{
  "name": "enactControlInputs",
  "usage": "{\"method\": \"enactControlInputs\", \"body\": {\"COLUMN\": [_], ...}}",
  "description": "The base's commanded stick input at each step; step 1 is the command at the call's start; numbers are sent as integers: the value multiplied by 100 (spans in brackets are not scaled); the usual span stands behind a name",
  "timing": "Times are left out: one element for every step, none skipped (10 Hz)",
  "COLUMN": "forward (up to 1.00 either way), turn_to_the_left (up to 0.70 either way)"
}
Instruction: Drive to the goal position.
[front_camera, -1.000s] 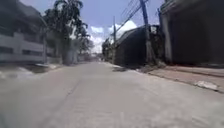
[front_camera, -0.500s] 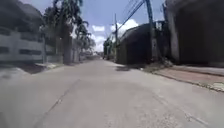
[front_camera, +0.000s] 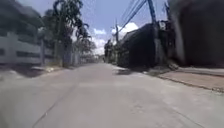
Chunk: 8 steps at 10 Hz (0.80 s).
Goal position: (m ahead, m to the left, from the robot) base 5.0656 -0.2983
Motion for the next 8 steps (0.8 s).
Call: {"method": "enactControlInputs", "body": {"forward": [85, 85, 85, 85, 85, 85, 85, 85], "turn_to_the_left": [0, 0, 0, 0, 0, 0, -12, -34]}}
